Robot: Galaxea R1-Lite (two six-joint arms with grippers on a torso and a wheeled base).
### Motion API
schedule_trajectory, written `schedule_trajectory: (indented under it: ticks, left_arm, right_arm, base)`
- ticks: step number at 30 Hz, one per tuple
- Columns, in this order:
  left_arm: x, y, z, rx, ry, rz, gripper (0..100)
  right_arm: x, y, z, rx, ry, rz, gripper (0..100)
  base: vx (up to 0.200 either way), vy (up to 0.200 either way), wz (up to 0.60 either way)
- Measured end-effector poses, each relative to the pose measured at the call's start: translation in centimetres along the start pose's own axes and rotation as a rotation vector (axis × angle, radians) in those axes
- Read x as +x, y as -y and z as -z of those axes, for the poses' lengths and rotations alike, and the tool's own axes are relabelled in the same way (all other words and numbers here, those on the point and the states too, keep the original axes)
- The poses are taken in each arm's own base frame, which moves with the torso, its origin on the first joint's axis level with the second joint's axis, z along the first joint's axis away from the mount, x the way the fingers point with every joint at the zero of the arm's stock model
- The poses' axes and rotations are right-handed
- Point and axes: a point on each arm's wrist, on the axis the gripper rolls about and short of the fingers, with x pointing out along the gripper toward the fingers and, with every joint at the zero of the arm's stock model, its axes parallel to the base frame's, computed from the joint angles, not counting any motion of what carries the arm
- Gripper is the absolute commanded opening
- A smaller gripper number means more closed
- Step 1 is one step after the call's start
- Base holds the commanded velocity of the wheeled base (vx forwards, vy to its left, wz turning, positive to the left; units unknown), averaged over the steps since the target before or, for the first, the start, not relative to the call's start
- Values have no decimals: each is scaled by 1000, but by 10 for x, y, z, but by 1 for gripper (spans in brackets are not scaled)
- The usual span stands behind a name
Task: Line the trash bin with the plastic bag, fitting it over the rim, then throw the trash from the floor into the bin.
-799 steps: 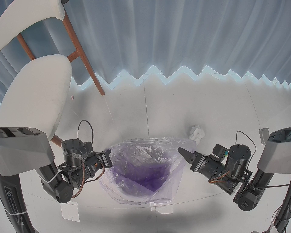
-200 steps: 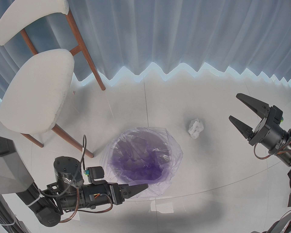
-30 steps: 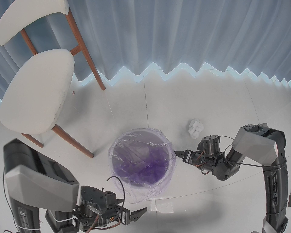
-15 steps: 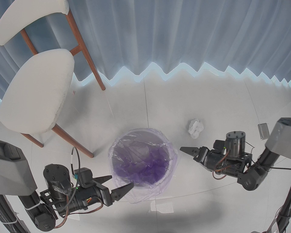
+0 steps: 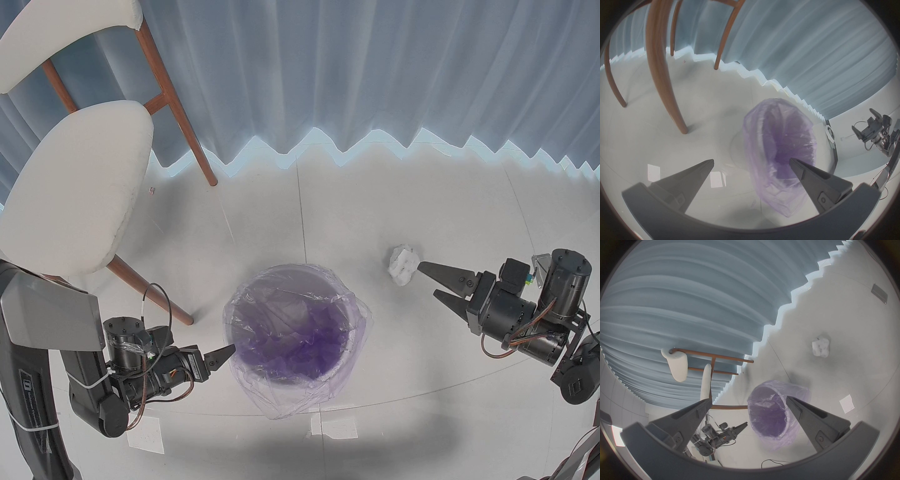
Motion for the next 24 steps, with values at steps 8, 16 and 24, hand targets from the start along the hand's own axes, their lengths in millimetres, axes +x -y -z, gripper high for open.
schedule_trajectory:
  ticks: [8, 16, 24]
  left_arm:
    - [5, -33, 6, -55, -56, 45, 100]
    - [12, -42, 14, -73, -79, 27, 100]
    - [24, -44, 16, -73, -61, -8, 100]
  right_arm:
    - [-11, -6, -11, -5, 55, -24, 100]
    - [-12, -7, -12, -6, 61, -28, 100]
    - [-9, -4, -10, -3, 53, -17, 100]
  base:
    - [0, 0, 0]
    - [0, 0, 0]
    - [0, 0, 0]
